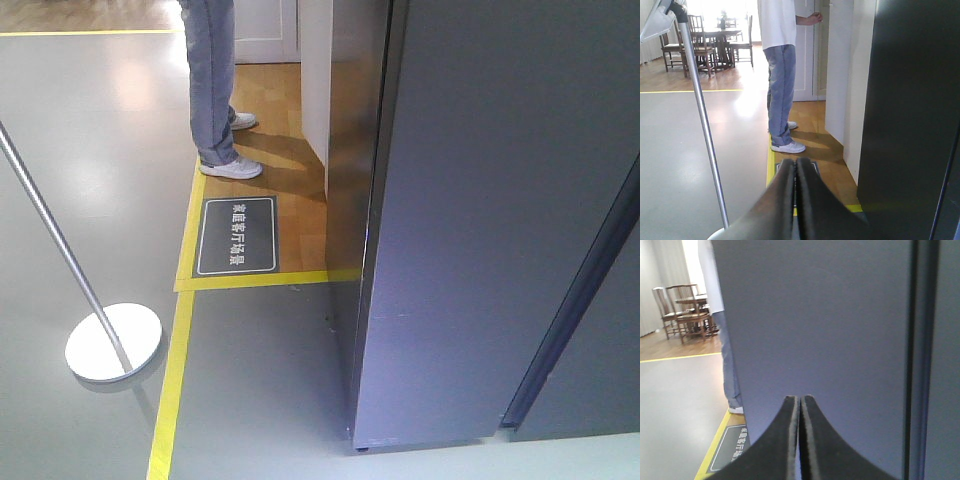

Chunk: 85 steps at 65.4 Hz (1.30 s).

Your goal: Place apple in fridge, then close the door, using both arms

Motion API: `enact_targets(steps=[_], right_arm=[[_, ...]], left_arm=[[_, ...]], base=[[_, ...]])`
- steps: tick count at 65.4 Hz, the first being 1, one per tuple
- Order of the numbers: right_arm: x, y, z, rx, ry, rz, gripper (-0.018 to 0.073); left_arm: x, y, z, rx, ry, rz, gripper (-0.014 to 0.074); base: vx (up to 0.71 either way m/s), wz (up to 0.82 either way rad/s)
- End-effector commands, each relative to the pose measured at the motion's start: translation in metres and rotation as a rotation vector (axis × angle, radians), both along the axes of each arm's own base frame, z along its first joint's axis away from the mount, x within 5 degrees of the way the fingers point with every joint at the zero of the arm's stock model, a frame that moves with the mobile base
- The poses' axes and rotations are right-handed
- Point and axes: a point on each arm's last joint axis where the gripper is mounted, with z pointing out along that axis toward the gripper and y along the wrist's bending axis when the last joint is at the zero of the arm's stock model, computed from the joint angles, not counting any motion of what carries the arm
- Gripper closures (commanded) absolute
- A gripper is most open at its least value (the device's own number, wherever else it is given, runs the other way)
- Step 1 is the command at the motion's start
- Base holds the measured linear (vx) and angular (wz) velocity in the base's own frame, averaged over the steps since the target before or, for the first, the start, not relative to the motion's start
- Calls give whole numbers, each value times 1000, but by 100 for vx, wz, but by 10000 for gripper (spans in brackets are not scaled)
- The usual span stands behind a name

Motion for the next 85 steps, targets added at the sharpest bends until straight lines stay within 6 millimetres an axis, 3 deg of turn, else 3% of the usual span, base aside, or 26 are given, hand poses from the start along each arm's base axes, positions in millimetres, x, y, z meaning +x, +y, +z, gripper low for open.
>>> enact_targets(steps=[1,28,85], right_arm=[[-2,-2,9,-5,-93,-22,562],[-3,-1,16,-84,-177,-25,562],[-3,0,19,-65,-210,-11,562]], left_arm=[[-2,0,14,-9,-107,-3,603],[-2,0,14,-9,-107,-3,603],[-2,0,14,-9,-107,-3,603]], base=[[0,0],[0,0],[0,0]])
